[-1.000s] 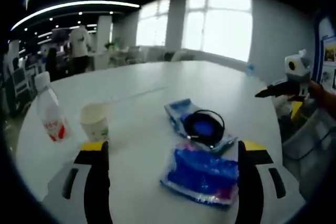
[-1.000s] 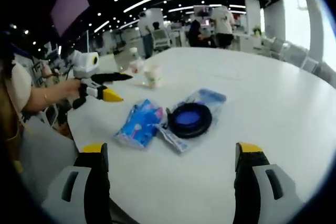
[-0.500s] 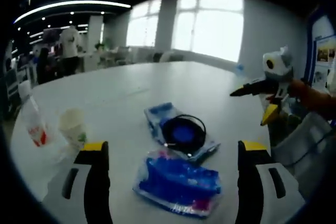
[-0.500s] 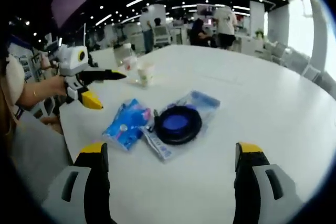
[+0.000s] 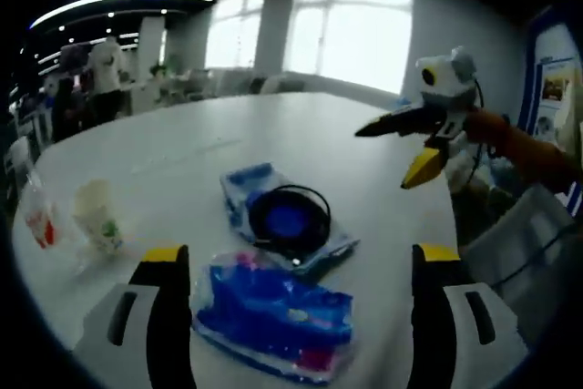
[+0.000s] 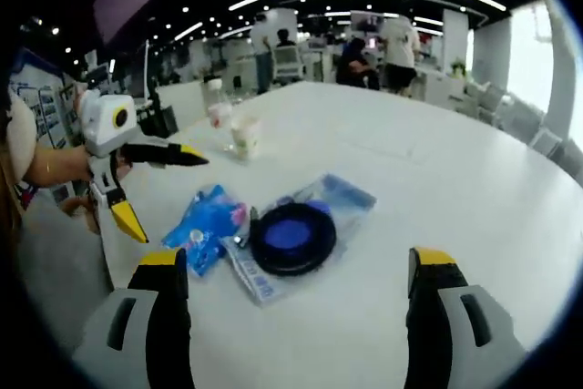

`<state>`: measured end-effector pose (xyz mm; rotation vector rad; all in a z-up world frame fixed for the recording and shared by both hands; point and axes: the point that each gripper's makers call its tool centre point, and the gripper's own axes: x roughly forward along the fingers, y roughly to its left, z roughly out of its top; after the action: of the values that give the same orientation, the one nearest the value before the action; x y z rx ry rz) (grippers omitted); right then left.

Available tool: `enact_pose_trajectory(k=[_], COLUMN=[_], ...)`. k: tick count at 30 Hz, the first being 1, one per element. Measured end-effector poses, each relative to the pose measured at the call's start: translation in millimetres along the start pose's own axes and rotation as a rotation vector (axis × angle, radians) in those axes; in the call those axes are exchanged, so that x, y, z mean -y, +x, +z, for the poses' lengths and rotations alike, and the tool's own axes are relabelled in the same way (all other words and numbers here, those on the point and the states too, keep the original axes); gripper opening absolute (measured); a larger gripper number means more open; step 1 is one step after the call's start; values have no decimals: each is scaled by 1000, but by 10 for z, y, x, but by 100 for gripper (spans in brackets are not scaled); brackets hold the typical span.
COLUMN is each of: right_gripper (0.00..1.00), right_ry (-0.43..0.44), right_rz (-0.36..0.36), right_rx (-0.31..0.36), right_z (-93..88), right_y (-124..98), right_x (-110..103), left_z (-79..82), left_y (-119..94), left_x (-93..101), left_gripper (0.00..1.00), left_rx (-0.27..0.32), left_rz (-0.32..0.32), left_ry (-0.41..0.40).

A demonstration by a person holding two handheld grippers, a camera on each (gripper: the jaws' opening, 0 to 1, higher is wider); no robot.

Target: Arrange the tabletop items into an orderly group along one side of the table until the central work area is clear of visible clutter.

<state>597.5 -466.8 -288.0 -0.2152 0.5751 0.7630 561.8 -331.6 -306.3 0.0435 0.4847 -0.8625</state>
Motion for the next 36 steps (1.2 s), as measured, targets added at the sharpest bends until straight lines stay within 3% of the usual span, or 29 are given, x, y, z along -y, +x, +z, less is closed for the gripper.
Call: enact_pose_trajectory(k=[12, 15, 24, 36], right_gripper=[99, 99, 98, 92], right_ry=[-19, -26, -28, -61], right_rz=[19, 21, 26, 66], right_rx=[12, 14, 45, 41], right_z=[102, 134, 279, 280], right_y=[285, 343, 524, 825], right_x=[250, 278, 396, 457], left_z=[-127, -164, -287, -390], left_y=[179, 199, 276, 414], left_x=[359, 493, 691, 784], left_gripper=[95, 94, 90, 79], left_rx=[-52, -64, -105, -132], left_rz=[-54, -106, -155, -121], left_ry=[33, 25, 12, -151])
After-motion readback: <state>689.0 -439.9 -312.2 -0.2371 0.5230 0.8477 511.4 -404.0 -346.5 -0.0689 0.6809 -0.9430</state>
